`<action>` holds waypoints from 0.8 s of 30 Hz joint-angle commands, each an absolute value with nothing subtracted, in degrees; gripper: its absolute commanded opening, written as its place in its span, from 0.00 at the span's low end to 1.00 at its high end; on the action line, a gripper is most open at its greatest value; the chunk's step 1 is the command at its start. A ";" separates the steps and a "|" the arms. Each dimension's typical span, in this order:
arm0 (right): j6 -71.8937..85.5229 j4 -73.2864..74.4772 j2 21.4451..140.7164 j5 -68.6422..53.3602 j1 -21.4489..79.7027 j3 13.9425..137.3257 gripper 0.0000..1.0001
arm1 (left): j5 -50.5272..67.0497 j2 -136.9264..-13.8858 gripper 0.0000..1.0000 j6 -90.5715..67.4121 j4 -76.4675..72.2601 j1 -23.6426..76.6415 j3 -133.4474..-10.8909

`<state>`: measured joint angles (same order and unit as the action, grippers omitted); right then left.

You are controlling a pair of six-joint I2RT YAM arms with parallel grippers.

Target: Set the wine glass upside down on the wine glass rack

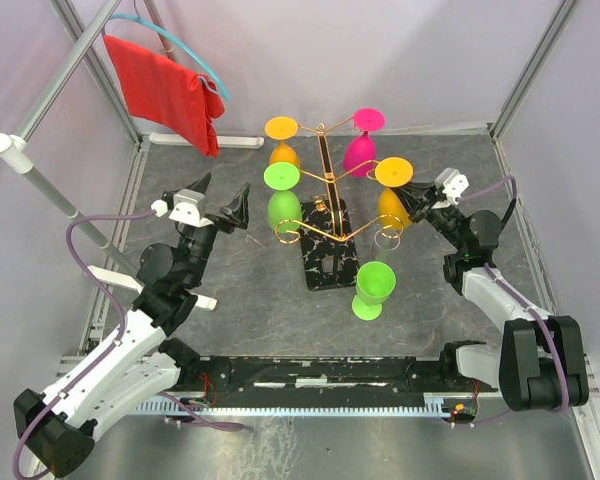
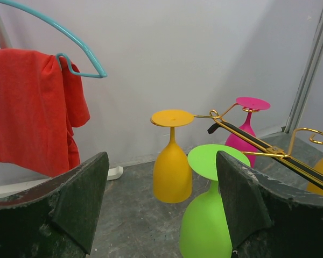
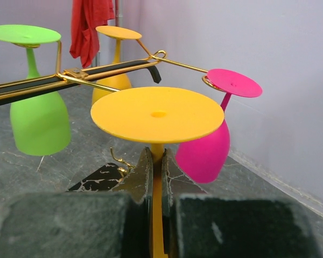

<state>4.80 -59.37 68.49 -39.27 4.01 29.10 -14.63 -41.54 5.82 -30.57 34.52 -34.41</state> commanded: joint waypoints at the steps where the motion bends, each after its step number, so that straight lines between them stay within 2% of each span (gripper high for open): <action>1: 6.51 -64.73 68.71 -42.13 4.20 28.96 0.01 | -15.58 -41.35 0.86 4.28 -34.23 34.46 -34.74; 24: 7.27 -74.31 78.14 -37.40 9.36 30.35 0.01 | -17.45 -40.78 0.86 5.30 -34.23 34.47 -34.63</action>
